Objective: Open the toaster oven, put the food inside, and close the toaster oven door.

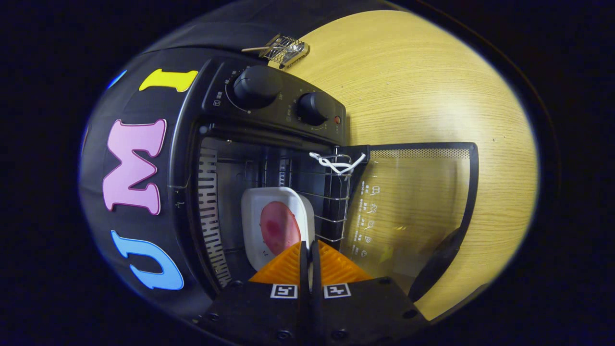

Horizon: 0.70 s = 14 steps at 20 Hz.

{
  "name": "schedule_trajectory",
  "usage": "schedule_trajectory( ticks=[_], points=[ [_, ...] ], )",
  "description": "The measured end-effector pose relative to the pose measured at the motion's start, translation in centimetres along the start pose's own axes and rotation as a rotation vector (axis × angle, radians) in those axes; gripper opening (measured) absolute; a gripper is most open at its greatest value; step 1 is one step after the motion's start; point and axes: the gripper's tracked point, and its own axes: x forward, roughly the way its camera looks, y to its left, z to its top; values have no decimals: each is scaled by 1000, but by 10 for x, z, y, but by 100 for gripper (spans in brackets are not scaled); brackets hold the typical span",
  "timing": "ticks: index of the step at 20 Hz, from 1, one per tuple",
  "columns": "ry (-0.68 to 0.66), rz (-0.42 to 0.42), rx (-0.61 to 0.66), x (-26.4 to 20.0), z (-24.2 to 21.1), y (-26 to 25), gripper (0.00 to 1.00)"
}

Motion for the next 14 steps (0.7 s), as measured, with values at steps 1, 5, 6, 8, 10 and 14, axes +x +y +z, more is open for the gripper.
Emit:
schedule_trajectory(
  ticks=[1,5,6,8,10,14],
  points=[
    [10,11,4,0,-3,2,8],
    [49,43,-11,-10,-9,3,17],
    [70,52,-5,-13,-12,3,27],
    [105,64,-7,-25,-13,2,48],
    [142,82,-52,-43,-15,0,76],
    [194,143,-344,-95,-16,-5,98]
  ],
)
